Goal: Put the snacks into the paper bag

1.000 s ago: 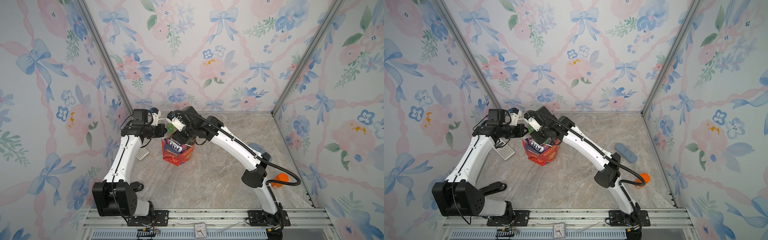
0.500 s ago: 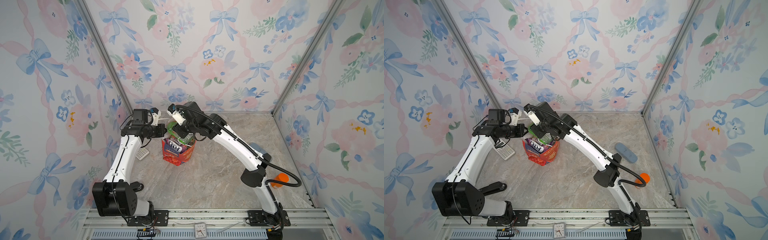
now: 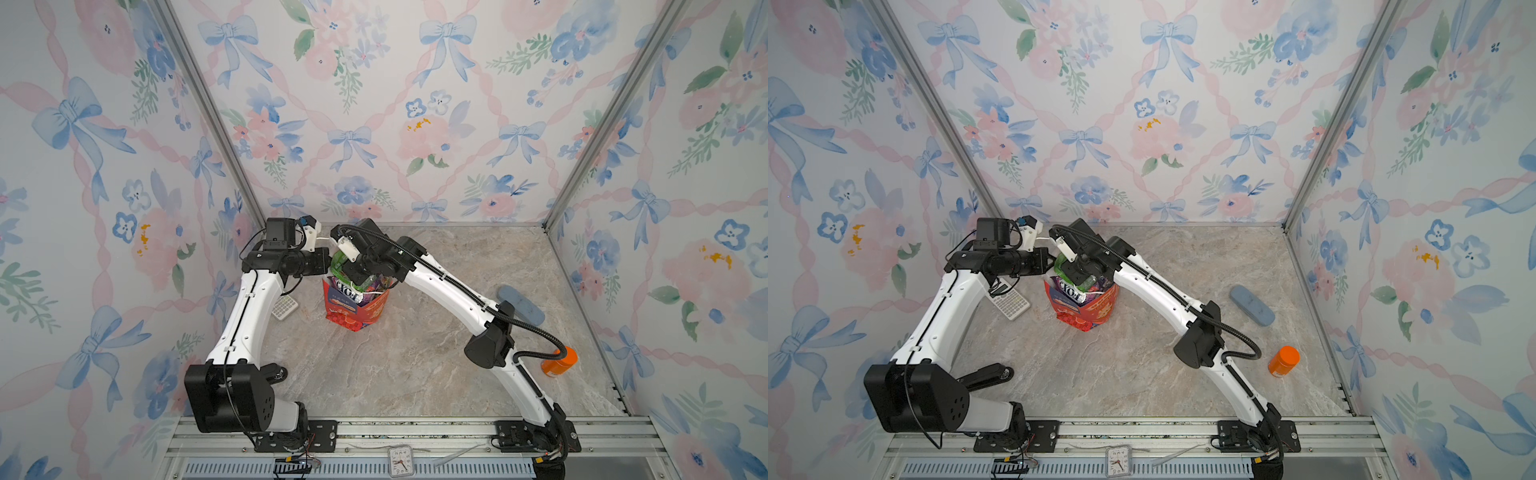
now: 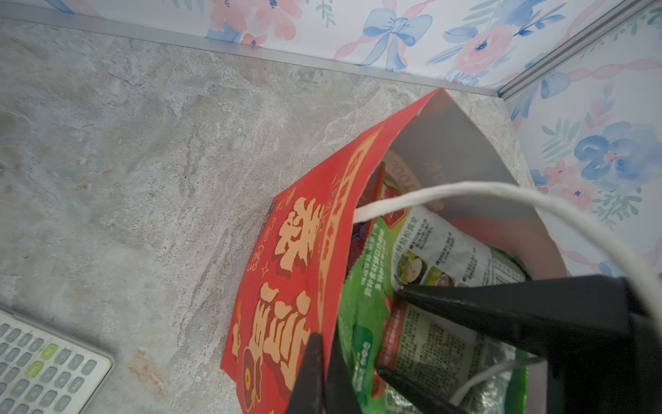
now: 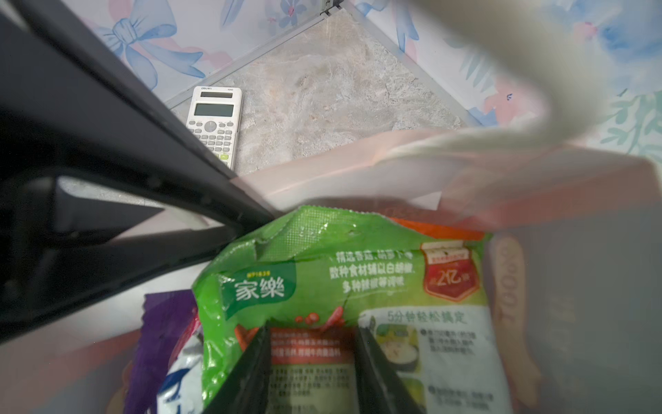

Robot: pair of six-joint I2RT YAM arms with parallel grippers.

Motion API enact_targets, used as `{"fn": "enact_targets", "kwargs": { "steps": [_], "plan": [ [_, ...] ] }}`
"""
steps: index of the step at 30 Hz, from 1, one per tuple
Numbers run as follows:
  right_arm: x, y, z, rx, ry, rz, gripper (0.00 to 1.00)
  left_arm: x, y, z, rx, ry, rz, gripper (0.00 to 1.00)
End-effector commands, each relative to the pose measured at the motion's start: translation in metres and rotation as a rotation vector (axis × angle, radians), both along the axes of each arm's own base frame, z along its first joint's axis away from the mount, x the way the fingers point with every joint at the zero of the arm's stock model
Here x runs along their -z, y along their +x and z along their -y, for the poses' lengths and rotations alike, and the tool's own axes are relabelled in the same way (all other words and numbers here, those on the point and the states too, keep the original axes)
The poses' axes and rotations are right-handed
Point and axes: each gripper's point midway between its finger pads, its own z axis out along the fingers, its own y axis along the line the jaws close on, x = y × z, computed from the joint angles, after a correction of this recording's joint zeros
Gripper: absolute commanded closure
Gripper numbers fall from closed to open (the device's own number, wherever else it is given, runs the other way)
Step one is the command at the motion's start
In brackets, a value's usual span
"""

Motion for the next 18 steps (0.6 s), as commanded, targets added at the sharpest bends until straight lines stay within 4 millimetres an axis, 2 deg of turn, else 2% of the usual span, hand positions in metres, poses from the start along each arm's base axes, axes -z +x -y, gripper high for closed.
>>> {"fn": "enact_targets", "kwargs": {
  "steps": [1,7,9,10,13,15,18],
  "plan": [
    [0.039,0.013,0.009,0.056,-0.05,-0.077,0.59,-0.019,0.006,-0.003,-0.01,0.001,0.049,1.0],
    [0.051,0.022,0.014,0.084,-0.044,-0.111,0.58,-0.028,0.01,-0.005,-0.027,0.006,0.068,1.0],
    [0.047,0.022,0.014,0.085,-0.034,-0.113,0.57,-0.03,0.011,-0.006,-0.031,0.003,0.069,0.99],
    [0.043,0.022,0.014,0.082,-0.025,-0.113,0.57,-0.031,0.011,-0.005,-0.033,0.0,0.072,0.96],
    [0.02,0.022,0.013,0.076,0.016,-0.082,0.53,-0.037,0.012,-0.005,-0.037,-0.008,0.081,0.84],
    [-0.002,0.022,0.015,0.074,0.055,-0.054,0.49,-0.042,0.013,-0.004,-0.038,-0.015,0.091,0.74],
    [-0.037,0.018,0.016,0.057,0.122,-0.023,0.43,-0.046,0.014,-0.004,-0.036,-0.019,0.099,0.69]
  ]
}}
